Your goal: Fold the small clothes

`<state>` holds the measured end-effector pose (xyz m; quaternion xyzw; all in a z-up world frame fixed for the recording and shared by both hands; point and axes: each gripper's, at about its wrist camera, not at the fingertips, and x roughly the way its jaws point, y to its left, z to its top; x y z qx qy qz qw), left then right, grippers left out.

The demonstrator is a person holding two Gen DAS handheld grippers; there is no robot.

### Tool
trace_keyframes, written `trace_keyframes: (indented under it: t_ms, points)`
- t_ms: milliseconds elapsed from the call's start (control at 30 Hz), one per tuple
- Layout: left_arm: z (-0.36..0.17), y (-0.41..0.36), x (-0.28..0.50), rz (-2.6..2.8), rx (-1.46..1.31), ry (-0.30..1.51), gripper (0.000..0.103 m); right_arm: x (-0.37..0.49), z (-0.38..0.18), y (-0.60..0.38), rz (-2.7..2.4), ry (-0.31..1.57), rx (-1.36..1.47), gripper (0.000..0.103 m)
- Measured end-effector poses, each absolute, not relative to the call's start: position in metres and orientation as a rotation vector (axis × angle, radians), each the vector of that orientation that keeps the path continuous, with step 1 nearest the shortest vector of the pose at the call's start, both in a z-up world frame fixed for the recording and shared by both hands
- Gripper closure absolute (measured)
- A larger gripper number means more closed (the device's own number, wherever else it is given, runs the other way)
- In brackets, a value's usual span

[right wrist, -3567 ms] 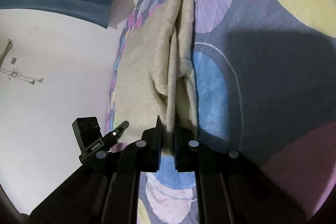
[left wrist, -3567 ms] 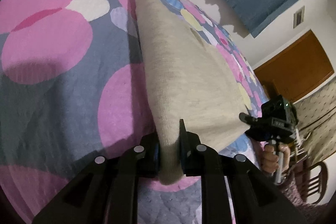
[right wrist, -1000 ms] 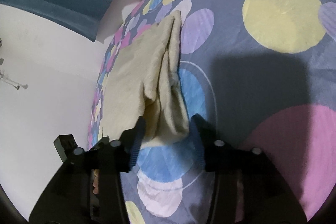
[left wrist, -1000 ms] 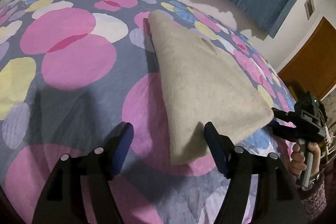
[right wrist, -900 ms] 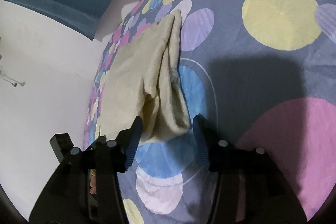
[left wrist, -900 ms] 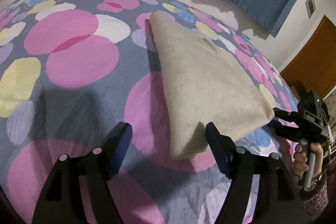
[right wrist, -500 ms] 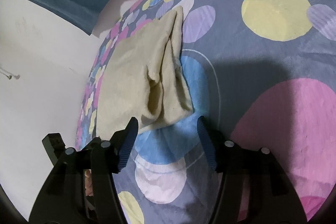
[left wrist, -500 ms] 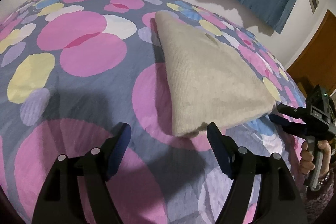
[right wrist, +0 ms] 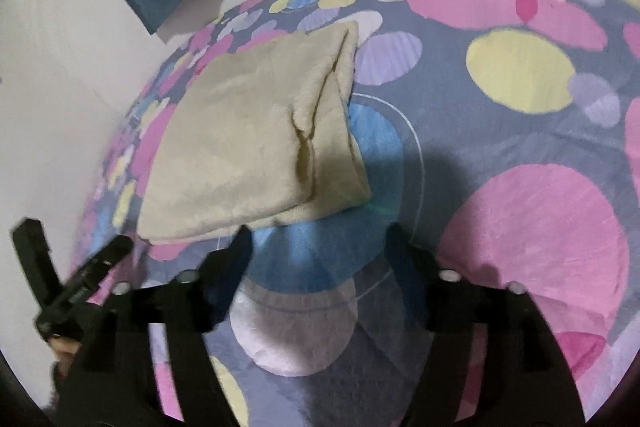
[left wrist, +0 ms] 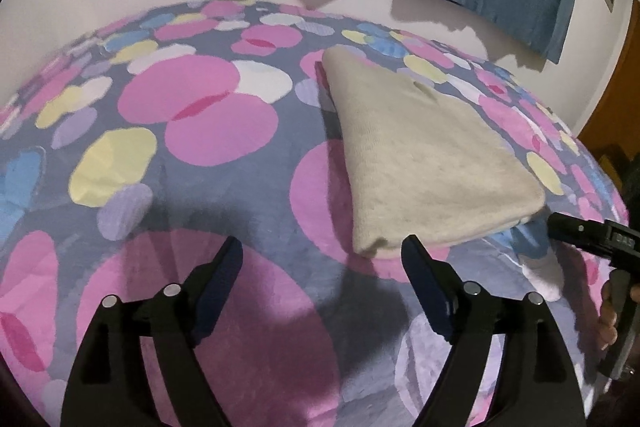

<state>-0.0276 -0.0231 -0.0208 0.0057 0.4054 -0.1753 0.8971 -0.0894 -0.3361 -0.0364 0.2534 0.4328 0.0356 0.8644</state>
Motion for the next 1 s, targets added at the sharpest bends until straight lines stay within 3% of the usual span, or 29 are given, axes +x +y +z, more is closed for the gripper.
trace_keyframes:
  t_ms: [333, 1000]
  points:
    - [-0.013, -0.028, -0.035, -0.305, 0.076, 0.769, 0.018, -0.093, -0.019, -0.311, -0.009, 0.841, 0.340, 0.012]
    - [-0.018, -0.022, -0.031, -0.223, 0.071, 0.785, 0.017, -0.090, -0.028, -0.312, -0.052, 0.846, 0.309, 0.012]
